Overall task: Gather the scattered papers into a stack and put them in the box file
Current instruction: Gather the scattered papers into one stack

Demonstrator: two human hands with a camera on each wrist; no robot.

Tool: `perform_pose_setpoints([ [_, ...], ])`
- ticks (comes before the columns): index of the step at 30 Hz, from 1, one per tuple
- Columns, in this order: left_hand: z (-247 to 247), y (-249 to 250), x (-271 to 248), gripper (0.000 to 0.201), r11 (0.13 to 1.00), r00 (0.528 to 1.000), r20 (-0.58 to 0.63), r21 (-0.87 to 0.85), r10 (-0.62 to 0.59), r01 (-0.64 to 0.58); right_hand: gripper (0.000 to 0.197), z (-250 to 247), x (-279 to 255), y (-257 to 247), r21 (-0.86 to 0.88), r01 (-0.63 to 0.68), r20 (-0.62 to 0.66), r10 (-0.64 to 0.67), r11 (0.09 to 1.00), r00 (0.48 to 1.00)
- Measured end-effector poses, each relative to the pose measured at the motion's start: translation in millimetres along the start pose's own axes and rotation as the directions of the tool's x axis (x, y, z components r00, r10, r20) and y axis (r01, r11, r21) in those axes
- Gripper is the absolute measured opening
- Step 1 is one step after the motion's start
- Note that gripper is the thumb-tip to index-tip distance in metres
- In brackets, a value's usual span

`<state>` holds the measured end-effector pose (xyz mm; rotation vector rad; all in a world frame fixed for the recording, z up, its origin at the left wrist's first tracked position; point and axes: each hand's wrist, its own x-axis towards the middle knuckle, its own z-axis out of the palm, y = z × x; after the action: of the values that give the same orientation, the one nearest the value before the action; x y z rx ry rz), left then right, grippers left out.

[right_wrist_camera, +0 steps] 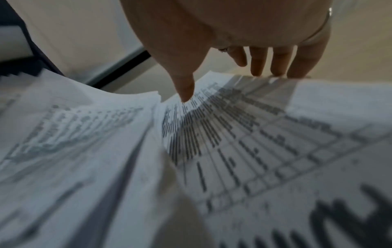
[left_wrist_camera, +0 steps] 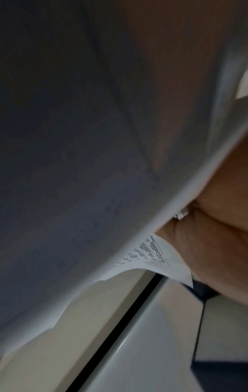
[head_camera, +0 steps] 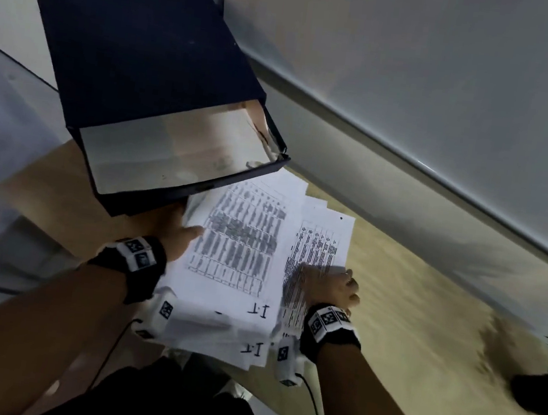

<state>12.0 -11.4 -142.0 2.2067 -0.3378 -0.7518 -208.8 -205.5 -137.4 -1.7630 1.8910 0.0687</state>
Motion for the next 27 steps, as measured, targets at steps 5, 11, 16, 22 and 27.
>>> perform_pose_setpoints([
  [5,-22.1,-6.0,-3.0,0.074,0.992,0.995,-0.101,0.121,0.026,-0.014,0.122,29.6,-18.5,-25.0,-0.093,0.088,0.007,-0.087,0.992,0.996],
  [11,-25.0,-9.8,1.5,0.076,0.988,0.996,-0.076,0.152,0.051,-0.039,0.095,30.5,-11.7,-34.0,0.028,0.031,0.059,-0.033,0.999,0.998],
  [16,-21.5,-8.7,0.2,0.086,0.983,0.995,-0.084,0.177,0.058,-0.043,0.065,29.0,3.2,-28.1,0.12,-0.007,0.24,-0.022,0.993,0.97],
  [22,-21.6,-6.8,-1.9,0.078,0.983,0.993,-0.103,0.179,0.052,-0.033,0.05,34.1,-14.4,-29.2,0.032,0.073,0.077,-0.075,0.997,0.994],
  [27,-21.0,-12.8,-1.0,0.08,0.985,0.995,-0.089,0.171,0.039,-0.023,0.054,25.5,-24.3,-38.5,0.158,0.015,0.098,-0.031,0.987,0.995],
])
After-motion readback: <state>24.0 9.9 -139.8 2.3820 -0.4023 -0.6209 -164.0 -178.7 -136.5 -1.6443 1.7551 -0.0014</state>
